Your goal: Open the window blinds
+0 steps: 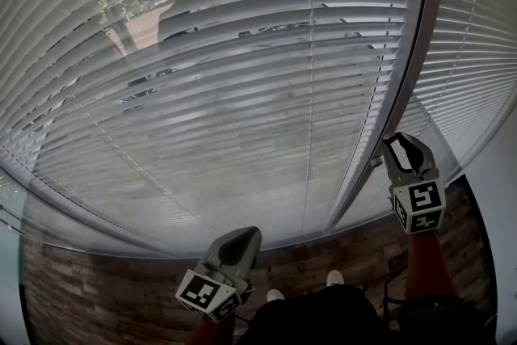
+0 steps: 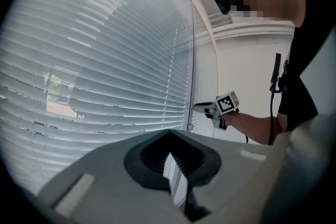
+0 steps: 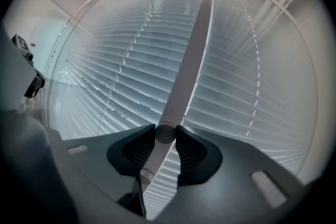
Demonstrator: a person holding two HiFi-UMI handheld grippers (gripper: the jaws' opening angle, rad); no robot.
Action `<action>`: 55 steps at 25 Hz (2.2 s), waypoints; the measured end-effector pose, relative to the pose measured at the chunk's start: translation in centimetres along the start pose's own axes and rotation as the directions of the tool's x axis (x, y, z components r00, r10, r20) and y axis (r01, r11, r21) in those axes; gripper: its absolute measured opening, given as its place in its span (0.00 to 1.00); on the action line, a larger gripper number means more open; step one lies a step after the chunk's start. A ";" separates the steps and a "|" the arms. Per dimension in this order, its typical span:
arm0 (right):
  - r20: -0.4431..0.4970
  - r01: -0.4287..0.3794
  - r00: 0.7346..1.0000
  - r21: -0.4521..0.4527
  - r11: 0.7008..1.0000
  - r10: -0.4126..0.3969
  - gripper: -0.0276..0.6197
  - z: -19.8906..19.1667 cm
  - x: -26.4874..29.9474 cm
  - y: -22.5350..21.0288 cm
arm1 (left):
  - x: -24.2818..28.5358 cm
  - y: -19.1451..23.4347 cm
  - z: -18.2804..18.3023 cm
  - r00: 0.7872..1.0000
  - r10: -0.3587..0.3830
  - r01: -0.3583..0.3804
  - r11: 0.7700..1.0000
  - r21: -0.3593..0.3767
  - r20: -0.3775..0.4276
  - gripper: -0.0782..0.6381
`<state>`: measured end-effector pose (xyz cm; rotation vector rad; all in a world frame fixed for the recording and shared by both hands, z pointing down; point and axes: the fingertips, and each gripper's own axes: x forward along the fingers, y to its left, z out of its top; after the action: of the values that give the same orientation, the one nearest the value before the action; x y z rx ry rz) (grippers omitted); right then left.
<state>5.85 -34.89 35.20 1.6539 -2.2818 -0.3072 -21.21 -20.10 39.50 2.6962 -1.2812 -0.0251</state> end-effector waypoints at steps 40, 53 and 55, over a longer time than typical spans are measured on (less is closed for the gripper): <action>-0.019 0.059 0.997 -0.517 0.854 -0.080 0.32 -0.3 0.3 1.1 | 0.3 0.2 0.0 1.000 0.001 -0.001 1.000 -0.002 0.018 0.11; 0.104 -0.143 0.989 0.499 0.855 0.105 0.32 -0.4 -0.1 -0.5 | 0.3 -0.1 0.6 1.000 -0.007 0.007 1.000 -0.010 0.028 0.11; 0.111 -0.151 0.988 0.536 0.831 0.108 0.32 -0.4 0.1 -0.7 | 0.2 -0.1 0.4 1.000 -0.007 0.007 1.000 -0.008 0.025 0.11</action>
<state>6.56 -35.22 35.40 1.7298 -2.6939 0.3583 -21.04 -20.28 39.15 2.7019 -1.2753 -0.0647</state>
